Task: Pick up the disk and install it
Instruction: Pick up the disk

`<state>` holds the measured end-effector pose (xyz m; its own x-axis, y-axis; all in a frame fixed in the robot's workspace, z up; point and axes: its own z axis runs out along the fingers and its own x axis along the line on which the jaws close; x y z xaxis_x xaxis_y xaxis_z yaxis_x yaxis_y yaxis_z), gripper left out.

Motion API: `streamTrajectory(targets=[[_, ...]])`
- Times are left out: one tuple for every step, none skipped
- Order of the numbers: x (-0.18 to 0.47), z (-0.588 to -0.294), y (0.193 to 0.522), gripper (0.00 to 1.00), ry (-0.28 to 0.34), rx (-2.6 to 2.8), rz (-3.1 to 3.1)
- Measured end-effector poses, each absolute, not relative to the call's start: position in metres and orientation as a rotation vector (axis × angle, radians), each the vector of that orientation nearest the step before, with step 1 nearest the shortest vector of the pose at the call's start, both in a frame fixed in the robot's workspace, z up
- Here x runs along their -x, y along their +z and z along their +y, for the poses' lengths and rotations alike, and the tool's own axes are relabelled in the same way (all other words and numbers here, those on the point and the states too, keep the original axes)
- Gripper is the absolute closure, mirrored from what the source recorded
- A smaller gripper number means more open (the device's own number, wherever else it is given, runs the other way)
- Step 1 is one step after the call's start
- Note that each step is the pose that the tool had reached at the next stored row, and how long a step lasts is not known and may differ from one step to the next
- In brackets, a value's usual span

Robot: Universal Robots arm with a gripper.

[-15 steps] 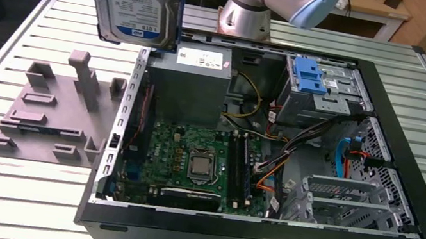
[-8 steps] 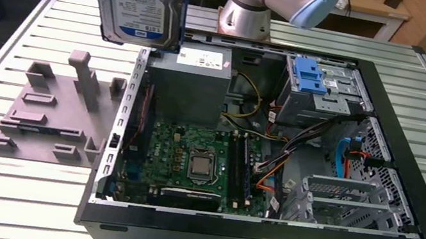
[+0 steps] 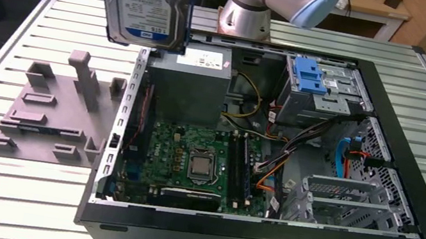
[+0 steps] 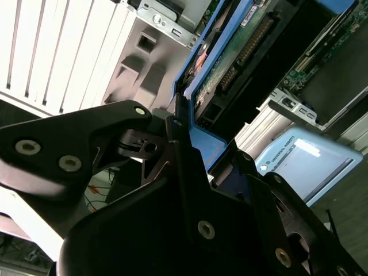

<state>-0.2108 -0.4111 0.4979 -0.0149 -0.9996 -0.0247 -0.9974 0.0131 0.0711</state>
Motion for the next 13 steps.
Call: streamTrajectory(targets=[[0.208, -0.411, 0.498, 0.64, -0.106, -2.182, -2.213], [0.206, -0.411, 0.498, 0.64, -0.106, -2.182, -2.213], [0.203, -0.412, 0.498, 0.64, -0.106, -2.182, -2.213], [0.202, -0.413, 0.498, 0.64, -0.106, -2.182, -2.213], [0.201, -0.413, 0.498, 0.64, -0.106, -2.182, -2.213], [0.201, -0.415, 0.498, 0.64, -0.105, -2.182, -2.213], [0.201, -0.416, 0.498, 0.64, -0.101, -2.185, -2.214], [0.201, -0.418, 0.498, 0.64, -0.095, -2.188, -2.216], [0.201, -0.42, 0.498, 0.64, -0.09, -2.191, -2.219], [0.201, -0.422, 0.497, 0.64, -0.084, -2.194, -2.222], [0.201, -0.424, 0.497, 0.64, -0.078, -2.197, -2.224], [0.201, -0.426, 0.496, 0.64, -0.075, -2.199, -2.226], [0.2, -0.429, 0.496, 0.64, -0.074, -2.199, -2.226]])
